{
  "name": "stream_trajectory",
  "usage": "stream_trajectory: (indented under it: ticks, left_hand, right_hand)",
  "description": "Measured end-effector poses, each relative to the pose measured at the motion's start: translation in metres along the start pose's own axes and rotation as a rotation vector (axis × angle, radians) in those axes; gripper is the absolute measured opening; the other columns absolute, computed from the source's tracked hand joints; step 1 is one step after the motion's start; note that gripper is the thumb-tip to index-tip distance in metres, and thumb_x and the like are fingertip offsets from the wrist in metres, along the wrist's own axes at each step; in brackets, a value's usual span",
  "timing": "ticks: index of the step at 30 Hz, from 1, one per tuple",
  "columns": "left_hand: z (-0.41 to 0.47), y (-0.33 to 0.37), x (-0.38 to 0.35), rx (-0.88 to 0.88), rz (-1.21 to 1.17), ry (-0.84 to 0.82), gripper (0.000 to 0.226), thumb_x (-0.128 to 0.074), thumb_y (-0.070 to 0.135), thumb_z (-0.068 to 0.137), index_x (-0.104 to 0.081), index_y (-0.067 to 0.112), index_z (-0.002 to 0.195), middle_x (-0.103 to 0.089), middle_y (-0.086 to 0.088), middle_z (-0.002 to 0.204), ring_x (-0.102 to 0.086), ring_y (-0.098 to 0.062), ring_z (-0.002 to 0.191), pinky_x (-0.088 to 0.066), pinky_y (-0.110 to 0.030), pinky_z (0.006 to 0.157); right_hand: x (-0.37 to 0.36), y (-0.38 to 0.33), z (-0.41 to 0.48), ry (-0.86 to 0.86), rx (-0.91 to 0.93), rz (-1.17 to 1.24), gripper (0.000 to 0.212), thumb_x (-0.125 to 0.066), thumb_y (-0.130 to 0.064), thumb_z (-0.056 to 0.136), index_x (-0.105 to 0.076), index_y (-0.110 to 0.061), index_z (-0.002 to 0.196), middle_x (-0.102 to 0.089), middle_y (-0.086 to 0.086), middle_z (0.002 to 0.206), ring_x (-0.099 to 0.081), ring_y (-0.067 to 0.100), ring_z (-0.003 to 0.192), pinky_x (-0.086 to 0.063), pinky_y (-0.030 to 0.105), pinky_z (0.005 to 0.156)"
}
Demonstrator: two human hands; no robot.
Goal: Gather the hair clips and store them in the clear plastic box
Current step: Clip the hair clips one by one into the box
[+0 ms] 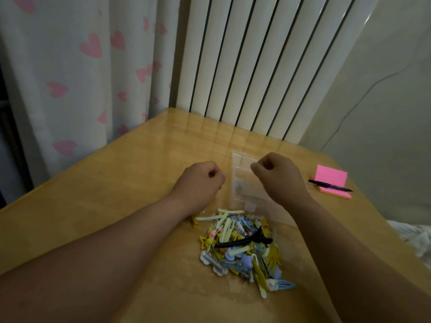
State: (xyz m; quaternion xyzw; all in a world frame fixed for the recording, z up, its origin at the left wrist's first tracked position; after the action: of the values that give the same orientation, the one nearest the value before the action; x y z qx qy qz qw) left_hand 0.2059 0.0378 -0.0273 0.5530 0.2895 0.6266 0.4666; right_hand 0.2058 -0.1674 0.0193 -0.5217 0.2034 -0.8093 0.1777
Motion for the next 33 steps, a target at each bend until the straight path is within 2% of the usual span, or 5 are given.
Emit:
stream_trajectory:
  ticks: [6,11,17,22,33]
  left_hand:
    - [0.001,-0.001,-0.003,-0.039,0.055,0.017,0.026,-0.058,0.033,0.106,-0.072,0.017,0.091,-0.074,0.004,0.084,-0.069,-0.012,0.076,-0.059,-0.041,0.078]
    - [-0.003,0.001,-0.005,-0.082,0.095,-0.009,0.024,-0.058,0.031,0.106,-0.073,0.018,0.092,-0.075,0.004,0.082,-0.070,-0.015,0.076,-0.057,-0.038,0.077]
    - [-0.002,-0.001,-0.007,-0.094,0.076,-0.010,0.025,-0.058,0.031,0.106,-0.074,0.017,0.093,-0.075,0.003,0.079,-0.068,-0.008,0.067,-0.057,-0.033,0.073]
    - [-0.002,-0.001,-0.009,-0.112,0.111,-0.026,0.023,-0.060,0.030,0.105,-0.074,0.017,0.093,-0.075,0.005,0.079,-0.068,-0.007,0.071,-0.056,-0.035,0.075]
    - [-0.003,-0.001,-0.008,-0.113,0.089,-0.039,0.024,-0.060,0.030,0.105,-0.074,0.016,0.092,-0.075,0.004,0.080,-0.069,-0.016,0.077,-0.057,-0.040,0.077]
  right_hand:
    - [0.044,0.018,-0.063,0.108,0.119,0.130,0.009,-0.069,-0.028,0.099,-0.067,-0.028,0.090,-0.068,-0.010,0.081,-0.062,0.003,0.079,-0.047,0.023,0.064]
    - [0.043,0.009,-0.083,-0.169,0.152,0.222,0.008,-0.072,-0.025,0.098,-0.072,-0.031,0.092,-0.075,-0.011,0.079,-0.070,0.003,0.073,-0.056,0.022,0.066]
    - [0.026,-0.007,-0.093,-0.368,0.338,-0.225,0.028,-0.059,-0.049,0.102,-0.071,-0.044,0.126,-0.073,-0.020,0.107,-0.065,0.002,0.093,-0.056,0.028,0.081]
    - [0.026,-0.013,-0.096,-0.427,0.364,-0.322,0.034,-0.052,-0.046,0.105,-0.062,-0.049,0.137,-0.064,-0.018,0.114,-0.060,0.006,0.102,-0.053,0.030,0.083]
    - [0.026,-0.011,-0.097,-0.423,0.316,-0.174,0.012,-0.063,-0.044,0.101,-0.073,-0.039,0.107,-0.069,-0.017,0.097,-0.064,0.004,0.086,-0.057,0.032,0.075]
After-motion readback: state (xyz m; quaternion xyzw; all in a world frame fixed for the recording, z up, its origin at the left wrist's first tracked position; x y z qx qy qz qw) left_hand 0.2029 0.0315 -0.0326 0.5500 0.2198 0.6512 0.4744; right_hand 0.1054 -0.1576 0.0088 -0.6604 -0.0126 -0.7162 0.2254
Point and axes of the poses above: each hand's wrist, its own z-axis towards the middle knuckle, its own x-axis out of the back of the hand, y = z × x, the point moved 2 cm from there along z, towards the middle knuckle
